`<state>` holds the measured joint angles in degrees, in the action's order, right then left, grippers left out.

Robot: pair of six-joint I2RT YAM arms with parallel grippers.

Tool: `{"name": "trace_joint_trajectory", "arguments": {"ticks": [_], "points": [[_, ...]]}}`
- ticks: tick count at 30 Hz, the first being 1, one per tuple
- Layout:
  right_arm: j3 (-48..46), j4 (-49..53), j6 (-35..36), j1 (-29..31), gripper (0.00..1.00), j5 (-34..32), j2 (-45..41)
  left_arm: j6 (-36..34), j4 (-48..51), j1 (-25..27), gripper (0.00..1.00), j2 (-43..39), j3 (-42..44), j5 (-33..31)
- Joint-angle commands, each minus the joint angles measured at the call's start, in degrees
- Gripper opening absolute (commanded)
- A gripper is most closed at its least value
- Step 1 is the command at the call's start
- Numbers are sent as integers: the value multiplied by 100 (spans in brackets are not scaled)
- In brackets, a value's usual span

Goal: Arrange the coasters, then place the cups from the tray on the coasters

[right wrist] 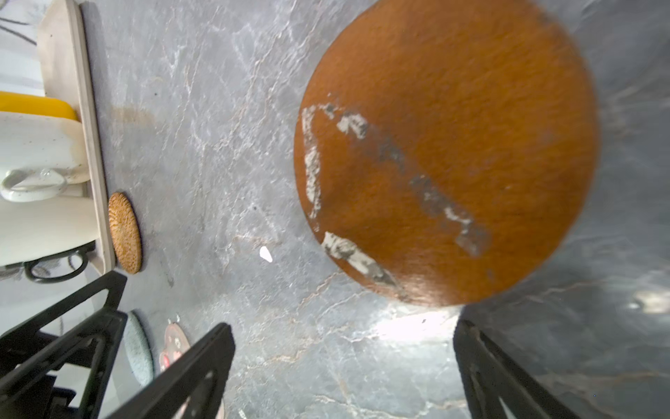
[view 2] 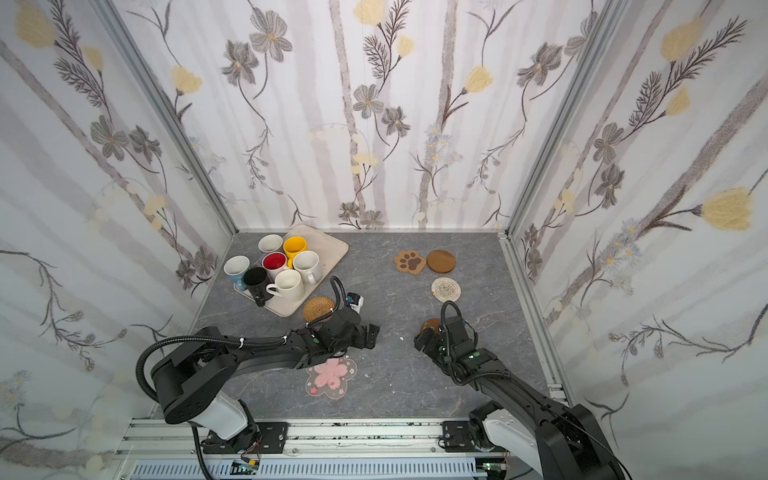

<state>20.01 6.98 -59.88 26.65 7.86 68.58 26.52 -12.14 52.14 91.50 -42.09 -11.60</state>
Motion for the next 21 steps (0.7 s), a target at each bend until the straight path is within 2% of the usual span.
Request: {"name": "trace_joint_trajectory", "arguments": {"ticks": [1, 13, 21], "points": [[13, -431, -442, 107, 96, 231, 215, 11, -43, -10, 100, -101, 38, -2], [877, -1114, -551, 473, 95, 225, 1688, 57, 19, -53, 100, -536, 368, -106], [1118, -837, -226, 410, 95, 16, 1977, 39, 63, -116, 100, -675, 473, -105]]}}
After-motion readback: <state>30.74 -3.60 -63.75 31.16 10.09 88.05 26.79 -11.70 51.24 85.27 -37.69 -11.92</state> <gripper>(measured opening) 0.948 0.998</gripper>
